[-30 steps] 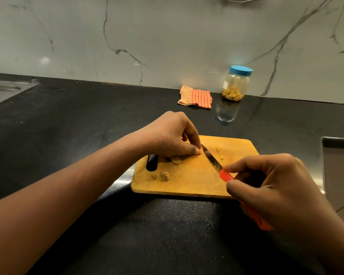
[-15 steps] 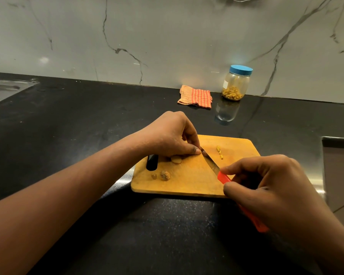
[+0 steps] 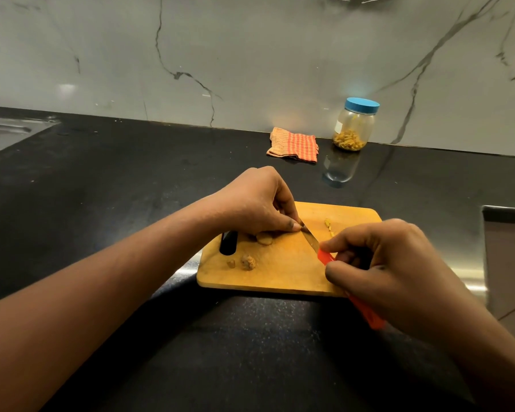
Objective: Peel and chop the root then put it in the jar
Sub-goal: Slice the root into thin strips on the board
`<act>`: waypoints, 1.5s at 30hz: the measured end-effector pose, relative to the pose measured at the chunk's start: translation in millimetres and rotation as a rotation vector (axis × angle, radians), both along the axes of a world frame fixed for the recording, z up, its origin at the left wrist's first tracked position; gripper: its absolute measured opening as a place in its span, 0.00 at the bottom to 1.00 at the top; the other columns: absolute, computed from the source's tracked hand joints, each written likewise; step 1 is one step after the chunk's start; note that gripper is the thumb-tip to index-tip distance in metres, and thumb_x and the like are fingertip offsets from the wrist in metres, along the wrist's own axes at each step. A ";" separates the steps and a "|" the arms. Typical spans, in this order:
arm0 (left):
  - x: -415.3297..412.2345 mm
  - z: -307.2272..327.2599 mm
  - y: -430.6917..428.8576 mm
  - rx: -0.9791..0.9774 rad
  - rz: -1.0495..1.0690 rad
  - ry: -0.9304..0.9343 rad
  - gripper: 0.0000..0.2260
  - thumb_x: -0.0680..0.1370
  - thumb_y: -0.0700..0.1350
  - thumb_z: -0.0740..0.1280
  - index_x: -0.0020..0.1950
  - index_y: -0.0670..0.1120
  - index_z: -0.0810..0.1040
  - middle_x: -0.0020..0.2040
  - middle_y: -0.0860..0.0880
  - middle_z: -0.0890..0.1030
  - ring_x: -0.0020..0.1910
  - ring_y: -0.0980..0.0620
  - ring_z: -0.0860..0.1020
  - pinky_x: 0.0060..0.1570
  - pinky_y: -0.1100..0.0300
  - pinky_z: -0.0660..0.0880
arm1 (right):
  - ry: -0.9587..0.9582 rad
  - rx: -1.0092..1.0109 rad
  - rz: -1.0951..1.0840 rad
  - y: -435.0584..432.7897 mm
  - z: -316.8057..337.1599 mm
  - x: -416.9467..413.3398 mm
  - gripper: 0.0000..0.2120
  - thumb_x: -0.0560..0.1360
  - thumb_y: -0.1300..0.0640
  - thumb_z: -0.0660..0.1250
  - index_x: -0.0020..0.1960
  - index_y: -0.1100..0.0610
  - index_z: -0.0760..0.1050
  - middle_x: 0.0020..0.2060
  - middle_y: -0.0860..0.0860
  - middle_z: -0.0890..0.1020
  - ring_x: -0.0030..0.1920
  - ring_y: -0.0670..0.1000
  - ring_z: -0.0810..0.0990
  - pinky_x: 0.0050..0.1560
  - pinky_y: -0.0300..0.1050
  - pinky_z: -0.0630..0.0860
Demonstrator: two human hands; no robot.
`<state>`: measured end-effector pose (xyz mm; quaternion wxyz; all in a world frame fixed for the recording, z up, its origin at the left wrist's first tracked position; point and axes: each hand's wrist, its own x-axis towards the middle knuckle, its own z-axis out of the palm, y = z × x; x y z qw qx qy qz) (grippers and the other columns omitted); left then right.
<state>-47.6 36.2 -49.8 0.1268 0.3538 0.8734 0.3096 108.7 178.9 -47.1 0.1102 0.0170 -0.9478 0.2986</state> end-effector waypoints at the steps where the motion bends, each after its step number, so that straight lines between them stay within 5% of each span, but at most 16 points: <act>1: 0.3 0.3 -0.4 0.003 0.005 -0.005 0.04 0.73 0.48 0.74 0.46 0.51 0.85 0.52 0.53 0.83 0.51 0.53 0.79 0.35 0.73 0.76 | -0.001 0.011 0.005 -1.1 -0.4 -1.1 0.10 0.67 0.54 0.72 0.47 0.51 0.83 0.30 0.47 0.80 0.34 0.42 0.78 0.31 0.31 0.72; 8: -0.8 -0.1 -1.4 0.008 0.002 -0.035 0.02 0.73 0.47 0.74 0.44 0.51 0.85 0.49 0.53 0.83 0.49 0.54 0.80 0.45 0.67 0.78 | -0.038 0.019 -0.003 6.2 9.6 11.0 0.09 0.63 0.51 0.71 0.43 0.48 0.84 0.32 0.40 0.81 0.32 0.42 0.79 0.29 0.30 0.71; 15: 0.4 2.1 -2.5 -0.002 0.005 -0.054 0.01 0.74 0.47 0.73 0.45 0.52 0.85 0.51 0.55 0.83 0.47 0.57 0.79 0.35 0.75 0.75 | 0.035 -0.011 -0.032 2.8 11.5 14.5 0.08 0.63 0.53 0.71 0.42 0.49 0.84 0.29 0.43 0.82 0.30 0.44 0.79 0.29 0.33 0.74; 20: 0.9 0.5 -0.1 0.004 0.011 -0.028 0.01 0.73 0.47 0.75 0.44 0.52 0.85 0.49 0.54 0.83 0.48 0.56 0.79 0.43 0.69 0.77 | 0.027 -0.027 -0.018 -1.3 8.4 12.8 0.09 0.63 0.52 0.70 0.42 0.49 0.84 0.30 0.44 0.83 0.30 0.44 0.80 0.30 0.35 0.76; 45: -1.2 0.3 -1.4 -0.017 -0.025 -0.017 0.03 0.74 0.47 0.73 0.47 0.51 0.85 0.52 0.54 0.82 0.51 0.54 0.78 0.42 0.70 0.75 | -0.024 0.106 -0.022 -11.3 7.1 2.5 0.11 0.68 0.50 0.70 0.50 0.50 0.82 0.30 0.43 0.78 0.38 0.35 0.76 0.32 0.26 0.69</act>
